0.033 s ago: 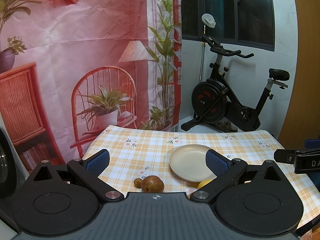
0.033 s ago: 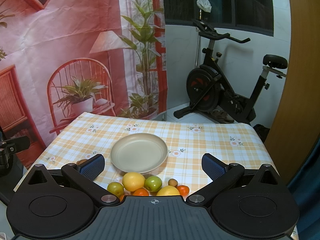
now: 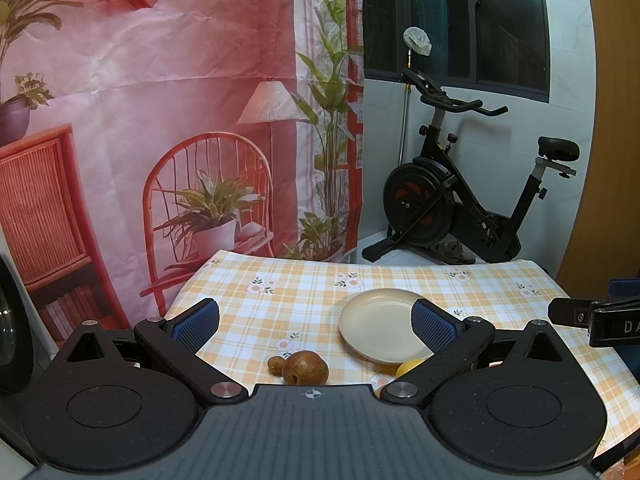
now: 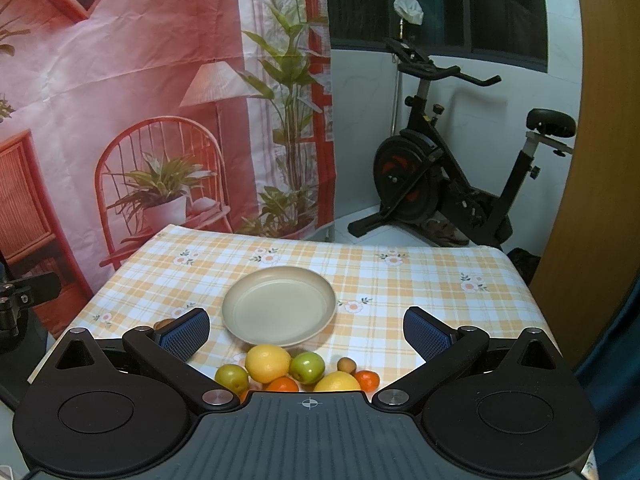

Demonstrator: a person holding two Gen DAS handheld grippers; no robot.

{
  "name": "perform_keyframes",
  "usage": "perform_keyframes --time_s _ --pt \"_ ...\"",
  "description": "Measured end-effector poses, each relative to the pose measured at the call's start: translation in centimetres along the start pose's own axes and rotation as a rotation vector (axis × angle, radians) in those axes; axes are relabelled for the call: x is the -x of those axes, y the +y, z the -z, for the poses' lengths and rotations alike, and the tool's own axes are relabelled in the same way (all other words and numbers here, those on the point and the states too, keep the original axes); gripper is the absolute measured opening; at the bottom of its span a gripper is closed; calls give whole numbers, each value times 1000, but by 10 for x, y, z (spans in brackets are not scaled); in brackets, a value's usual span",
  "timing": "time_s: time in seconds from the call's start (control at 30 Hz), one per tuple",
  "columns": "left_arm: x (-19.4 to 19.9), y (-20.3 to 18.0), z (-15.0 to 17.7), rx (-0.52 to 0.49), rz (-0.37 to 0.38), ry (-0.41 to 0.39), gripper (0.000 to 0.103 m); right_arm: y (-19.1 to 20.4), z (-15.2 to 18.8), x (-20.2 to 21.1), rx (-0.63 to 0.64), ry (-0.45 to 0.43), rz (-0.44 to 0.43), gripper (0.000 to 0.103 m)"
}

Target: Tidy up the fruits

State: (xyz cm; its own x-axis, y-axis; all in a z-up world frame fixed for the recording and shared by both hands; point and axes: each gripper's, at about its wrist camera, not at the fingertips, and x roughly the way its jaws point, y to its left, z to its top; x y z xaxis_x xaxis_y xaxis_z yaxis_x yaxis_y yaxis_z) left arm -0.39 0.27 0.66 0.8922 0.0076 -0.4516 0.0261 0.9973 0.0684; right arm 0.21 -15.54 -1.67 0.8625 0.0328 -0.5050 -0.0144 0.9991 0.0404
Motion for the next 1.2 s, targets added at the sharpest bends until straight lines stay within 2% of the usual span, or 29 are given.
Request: perform_keyframes --time_s 0.23,0.4,0.63,0.87,1.2 --pt "-8 0 2 -3 -10 18 103 -5 1 -2 -7 -2 -10 103" --pt "-19 6 4 5 -59 41 103 -5 10 -11 6 -8 -17 103" --pt "-37 30 7 67 -61 79 103 -8 21 -26 -14 2 -44 103" --pt "-55 35 8 73 -74 109 103 -17 25 -43 -37 -25 -48 103" --pt "-114 29 -10 70 -120 139 102 -51 9 -96 -54 -22 -105 103"
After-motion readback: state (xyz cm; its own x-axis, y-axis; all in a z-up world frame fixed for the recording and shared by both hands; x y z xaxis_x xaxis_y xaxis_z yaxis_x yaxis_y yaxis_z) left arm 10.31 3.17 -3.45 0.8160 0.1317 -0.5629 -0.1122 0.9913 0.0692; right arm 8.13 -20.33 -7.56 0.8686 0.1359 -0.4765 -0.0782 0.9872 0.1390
